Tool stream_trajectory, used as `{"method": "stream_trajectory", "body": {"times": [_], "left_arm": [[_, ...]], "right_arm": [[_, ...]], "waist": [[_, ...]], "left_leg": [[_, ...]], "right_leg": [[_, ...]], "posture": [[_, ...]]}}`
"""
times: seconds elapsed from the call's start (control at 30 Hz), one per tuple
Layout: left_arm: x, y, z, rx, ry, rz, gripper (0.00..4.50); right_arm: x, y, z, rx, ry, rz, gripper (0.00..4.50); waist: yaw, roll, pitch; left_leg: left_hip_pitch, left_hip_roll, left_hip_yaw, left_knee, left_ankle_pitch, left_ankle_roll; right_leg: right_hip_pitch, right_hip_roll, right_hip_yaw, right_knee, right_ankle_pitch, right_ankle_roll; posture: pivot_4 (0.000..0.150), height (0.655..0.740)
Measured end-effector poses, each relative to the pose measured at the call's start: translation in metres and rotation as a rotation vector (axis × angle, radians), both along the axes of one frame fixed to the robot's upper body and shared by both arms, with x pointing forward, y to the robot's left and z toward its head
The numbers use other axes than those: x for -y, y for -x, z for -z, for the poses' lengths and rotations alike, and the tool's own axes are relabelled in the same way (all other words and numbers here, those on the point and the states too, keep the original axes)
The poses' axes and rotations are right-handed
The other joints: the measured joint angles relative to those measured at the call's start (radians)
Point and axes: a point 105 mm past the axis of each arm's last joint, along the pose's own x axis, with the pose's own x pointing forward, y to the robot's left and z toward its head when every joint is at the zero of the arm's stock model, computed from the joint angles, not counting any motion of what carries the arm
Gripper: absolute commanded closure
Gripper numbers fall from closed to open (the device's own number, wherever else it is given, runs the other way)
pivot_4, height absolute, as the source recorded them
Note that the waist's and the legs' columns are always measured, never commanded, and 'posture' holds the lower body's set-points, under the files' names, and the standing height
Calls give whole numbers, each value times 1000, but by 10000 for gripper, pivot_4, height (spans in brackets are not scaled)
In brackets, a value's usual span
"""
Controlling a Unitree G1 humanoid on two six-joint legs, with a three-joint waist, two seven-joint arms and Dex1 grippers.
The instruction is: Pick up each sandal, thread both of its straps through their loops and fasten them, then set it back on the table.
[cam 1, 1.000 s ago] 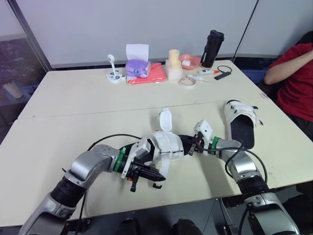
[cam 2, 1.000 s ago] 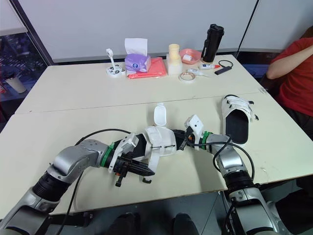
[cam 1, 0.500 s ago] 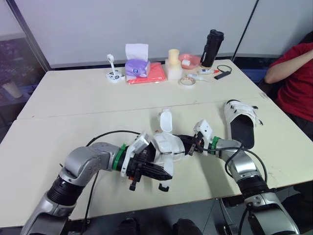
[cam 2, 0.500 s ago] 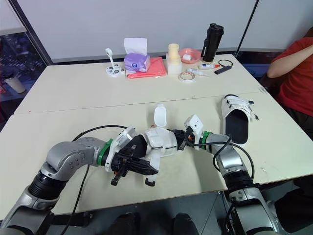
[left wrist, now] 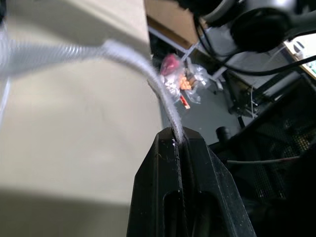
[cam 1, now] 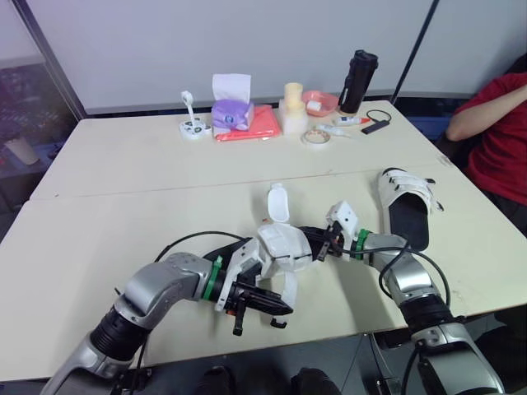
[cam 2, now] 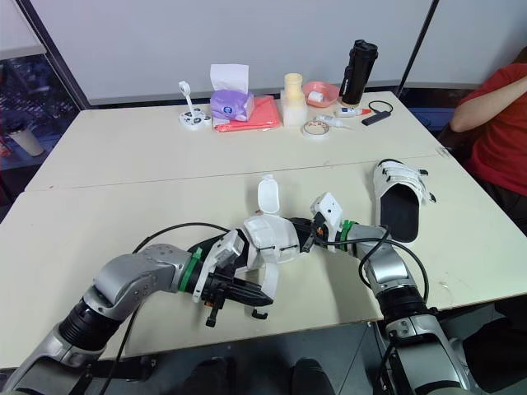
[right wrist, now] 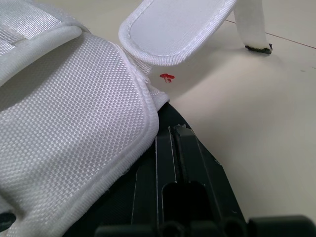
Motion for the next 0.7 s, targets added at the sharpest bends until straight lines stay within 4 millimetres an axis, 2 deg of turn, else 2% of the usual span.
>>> {"method": "stream_trajectory", "body": {"times": [0.13,0.33,0.5,0.6,0.67,0.7], "left_arm": [[-7,5,-1,-17,-11,52,44138],[-8,10,-21,-68,57,140,44138],[0,9,-36,-136,177,119,44138],[2,0,-46,-181,252,56,44138],[0,-3,-40,-154,207,26,44138],[-3,-5,-31,-114,148,7,44138]], "right_arm": [[0,0,0,0,0,0,45000],[0,1,0,3,2,-4,45000],[0,2,-1,8,2,-4,45000],[0,2,-1,9,2,1,45000],[0,2,-1,9,2,2,45000],[0,2,0,9,3,2,45000]], "waist": [[0,0,0],[-1,0,0],[0,0,0],[0,0,0],[0,0,0],[0,0,0]], "left_leg": [[0,0,0,0,0,0],[0,0,0,-1,0,0],[-2,0,0,-1,0,0],[-2,0,0,-1,0,0],[-2,0,0,-1,0,0],[-2,-1,0,-1,0,0]], "right_leg": [[0,0,0,0,0,0],[0,0,0,0,0,0],[-2,0,0,-1,0,0],[-2,0,-1,0,0,0],[-2,0,-1,0,0,0],[-2,0,-1,0,0,0]], "posture": [[1500,7400],[1500,7400],[1500,7400],[1500,7400],[1500,7400],[1500,7400]]}}
